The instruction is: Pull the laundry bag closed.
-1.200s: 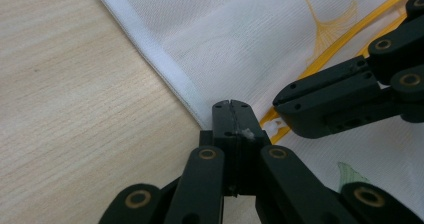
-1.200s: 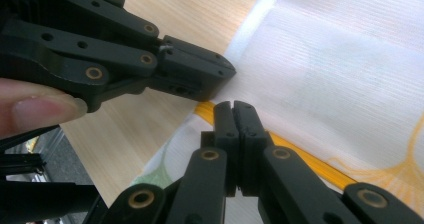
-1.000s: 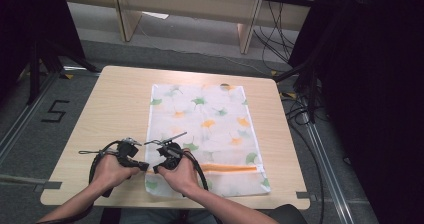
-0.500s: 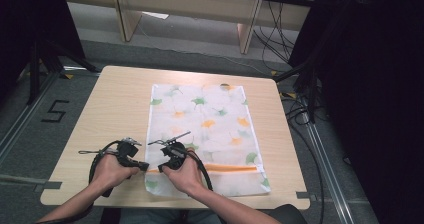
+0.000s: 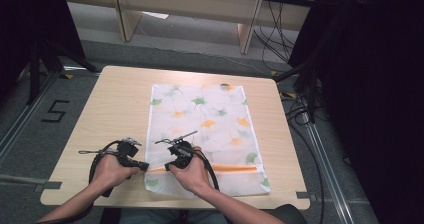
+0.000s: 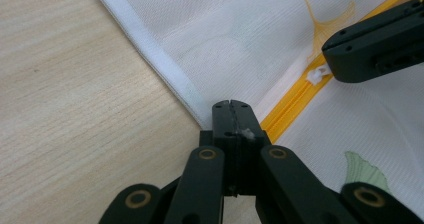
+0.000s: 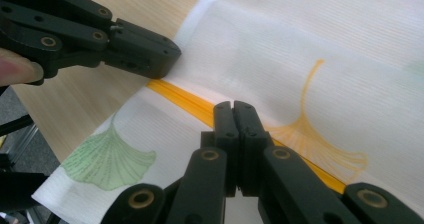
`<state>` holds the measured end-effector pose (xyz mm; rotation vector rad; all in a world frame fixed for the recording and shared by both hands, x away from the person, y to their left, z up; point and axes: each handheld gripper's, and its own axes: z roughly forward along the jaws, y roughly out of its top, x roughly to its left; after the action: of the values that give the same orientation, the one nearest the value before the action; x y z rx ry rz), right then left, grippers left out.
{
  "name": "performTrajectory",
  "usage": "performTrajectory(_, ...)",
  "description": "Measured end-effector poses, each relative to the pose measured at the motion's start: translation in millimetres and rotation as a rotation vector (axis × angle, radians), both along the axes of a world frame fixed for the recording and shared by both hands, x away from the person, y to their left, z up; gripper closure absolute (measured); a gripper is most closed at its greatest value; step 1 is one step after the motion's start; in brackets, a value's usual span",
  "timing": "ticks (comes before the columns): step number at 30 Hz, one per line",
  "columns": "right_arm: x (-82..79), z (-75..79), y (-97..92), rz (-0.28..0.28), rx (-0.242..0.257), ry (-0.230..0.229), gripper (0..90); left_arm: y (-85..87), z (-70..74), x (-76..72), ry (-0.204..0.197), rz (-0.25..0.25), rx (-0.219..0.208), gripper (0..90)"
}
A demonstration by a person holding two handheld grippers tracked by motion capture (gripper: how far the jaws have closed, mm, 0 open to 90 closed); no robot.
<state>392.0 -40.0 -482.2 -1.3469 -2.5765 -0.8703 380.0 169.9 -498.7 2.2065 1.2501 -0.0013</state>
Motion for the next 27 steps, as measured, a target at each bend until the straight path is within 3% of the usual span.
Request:
performTrajectory(1,0.4,-0.1,-0.7,0.000,0.004,-0.001,90.0,-1.7,-0.6,-0.6,-0.003,0.023,-0.015,90.0)
performTrajectory(27,2.3,6.2,-25.6,-0.035,-0.022,-0.008,90.0,-1.6,-0.4,-0.2,-0.006,0.012,-0.011,90.0)
